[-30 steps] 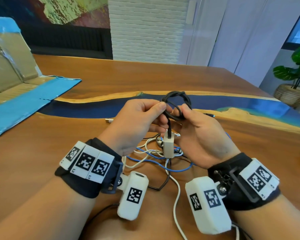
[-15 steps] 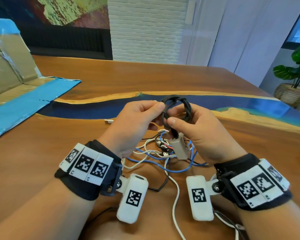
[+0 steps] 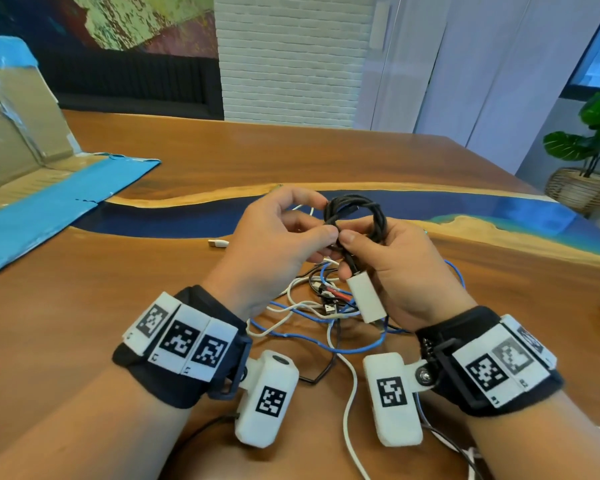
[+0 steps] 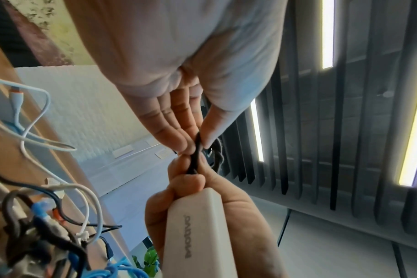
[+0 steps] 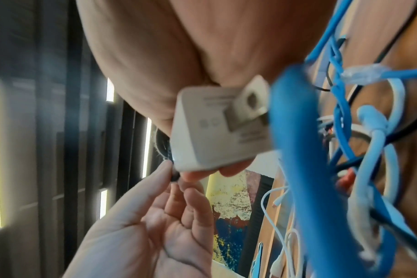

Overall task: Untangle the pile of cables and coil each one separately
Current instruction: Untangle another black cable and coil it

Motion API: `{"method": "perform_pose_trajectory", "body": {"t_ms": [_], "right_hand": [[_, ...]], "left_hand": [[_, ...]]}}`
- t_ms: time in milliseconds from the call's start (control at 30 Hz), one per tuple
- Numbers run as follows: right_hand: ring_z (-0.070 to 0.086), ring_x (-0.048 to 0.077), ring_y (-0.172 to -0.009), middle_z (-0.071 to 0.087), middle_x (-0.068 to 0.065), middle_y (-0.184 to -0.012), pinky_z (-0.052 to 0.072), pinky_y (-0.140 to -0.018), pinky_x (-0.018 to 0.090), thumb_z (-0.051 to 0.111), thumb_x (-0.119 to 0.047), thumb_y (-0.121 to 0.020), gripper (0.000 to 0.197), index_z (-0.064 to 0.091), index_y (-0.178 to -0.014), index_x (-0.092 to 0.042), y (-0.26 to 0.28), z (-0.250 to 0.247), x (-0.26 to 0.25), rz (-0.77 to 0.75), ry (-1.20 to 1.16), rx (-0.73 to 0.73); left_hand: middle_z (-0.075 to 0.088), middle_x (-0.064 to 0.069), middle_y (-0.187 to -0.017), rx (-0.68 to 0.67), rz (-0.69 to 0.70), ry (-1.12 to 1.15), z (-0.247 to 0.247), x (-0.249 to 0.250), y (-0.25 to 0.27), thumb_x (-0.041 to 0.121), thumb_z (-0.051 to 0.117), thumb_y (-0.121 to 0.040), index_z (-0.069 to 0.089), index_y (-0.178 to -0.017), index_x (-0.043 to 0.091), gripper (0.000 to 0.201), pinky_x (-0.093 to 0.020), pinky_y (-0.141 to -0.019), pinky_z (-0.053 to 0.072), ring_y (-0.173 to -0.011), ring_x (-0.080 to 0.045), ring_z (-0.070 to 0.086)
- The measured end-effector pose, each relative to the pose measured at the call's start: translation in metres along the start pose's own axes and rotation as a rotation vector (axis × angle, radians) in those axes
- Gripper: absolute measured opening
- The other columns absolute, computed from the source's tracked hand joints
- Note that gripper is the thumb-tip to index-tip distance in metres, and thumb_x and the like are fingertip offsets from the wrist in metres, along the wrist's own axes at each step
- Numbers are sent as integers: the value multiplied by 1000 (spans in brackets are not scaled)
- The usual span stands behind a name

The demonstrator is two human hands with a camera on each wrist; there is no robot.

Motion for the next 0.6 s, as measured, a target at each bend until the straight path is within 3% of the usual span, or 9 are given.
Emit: {"method": "perform_pose_trajectory", "body": {"t_ms": [133,300,400,500,600], "right_hand": [[59,22,-55,67,21,-84,51,-51,31,56,-8,-101,10,65,-102,-6,-1,5,4,53,-106,-27],[58,21,-54,67,14,-75,50,-46,30,55,-9,-101,9,60,-107,-4,1,2,-1,54,-163,-10],[59,19,-55,67,13,-76,51,-48,30,55,-12,-101,13,61,-109,-3,2,3,-2,62,-152,-20],[56,17,-54,66,9,-70,49,-45,27,52,-13,-103,15,58,-114,-4,3,3,0,113,-195,-32],[55,16,-53,66,7,-69,47,-45,26,52,-14,-102,9,58,-100,-8,5,4,-2,130,-275,-38]], "left_hand": [[72,-6,-75,-38,7,27,0,4,1,-1,74,-87,66,-107,13,26,-29,-66,54,-74,-23,72],[72,-3,-69,-32,95,10,3,12,4,0,77,-86,64,-107,11,27,-18,-63,50,-64,-13,70],[72,-7,-71,-8,98,40,1,11,3,-2,78,-84,67,-96,6,18,-20,-62,51,-63,-17,69],[74,-10,-76,-95,96,73,3,15,4,-7,79,-78,70,-86,3,14,-20,-65,53,-69,-17,71],[75,-10,-77,-114,87,131,4,17,5,-7,76,-80,68,-87,4,15,-22,-63,52,-68,-16,71]]}}
Point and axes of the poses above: each hand's wrist, its own y-axis away from the middle knuckle, its own z-axis out of the palm, x = y × z, the point moved 7 cm from there along -y, towards the middle knuckle
